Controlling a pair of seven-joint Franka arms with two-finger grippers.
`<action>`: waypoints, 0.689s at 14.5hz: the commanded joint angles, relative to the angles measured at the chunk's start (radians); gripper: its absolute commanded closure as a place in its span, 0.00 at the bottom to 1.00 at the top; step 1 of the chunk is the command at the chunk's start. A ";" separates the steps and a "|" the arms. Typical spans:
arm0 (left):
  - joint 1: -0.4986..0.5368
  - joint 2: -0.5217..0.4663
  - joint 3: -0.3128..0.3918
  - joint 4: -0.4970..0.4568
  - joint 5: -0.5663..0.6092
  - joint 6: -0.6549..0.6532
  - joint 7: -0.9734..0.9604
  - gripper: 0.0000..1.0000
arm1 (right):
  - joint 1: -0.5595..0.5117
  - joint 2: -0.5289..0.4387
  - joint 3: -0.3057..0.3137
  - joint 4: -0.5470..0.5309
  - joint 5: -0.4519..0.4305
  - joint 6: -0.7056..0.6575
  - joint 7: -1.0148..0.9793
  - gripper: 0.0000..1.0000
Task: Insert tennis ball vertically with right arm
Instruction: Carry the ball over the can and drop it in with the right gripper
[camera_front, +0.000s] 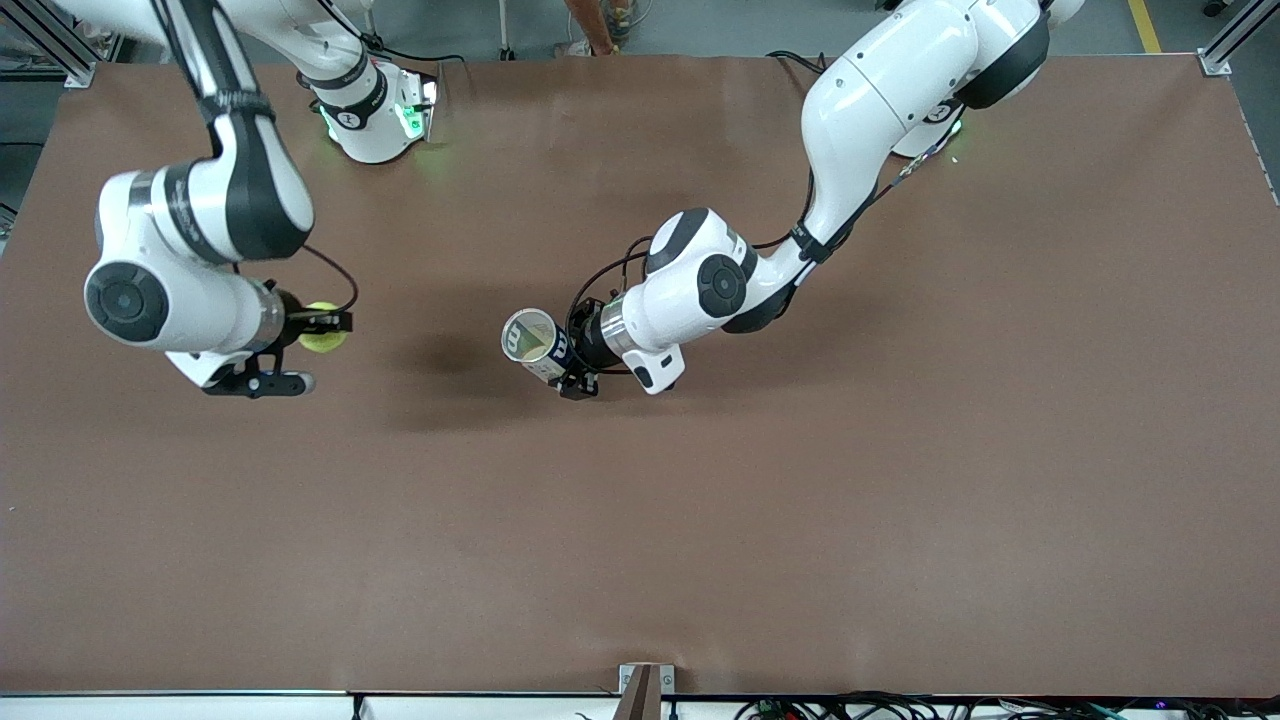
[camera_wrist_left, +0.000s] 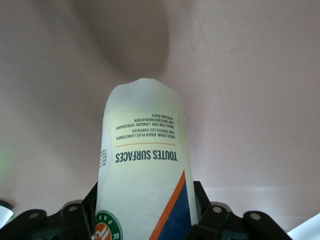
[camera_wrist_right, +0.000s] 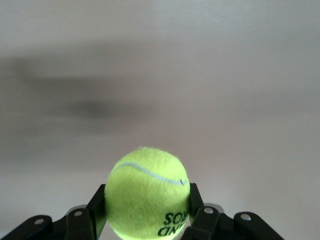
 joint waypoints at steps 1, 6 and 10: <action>-0.004 0.005 -0.006 0.016 -0.028 0.008 0.010 0.28 | 0.090 0.020 -0.008 0.101 0.114 -0.050 0.167 0.62; -0.003 0.005 -0.004 0.016 -0.028 0.006 0.013 0.28 | 0.268 0.053 -0.008 0.243 0.162 -0.020 0.504 0.64; -0.003 0.005 -0.004 0.016 -0.028 0.006 0.011 0.28 | 0.310 0.087 -0.010 0.251 0.203 0.078 0.592 0.65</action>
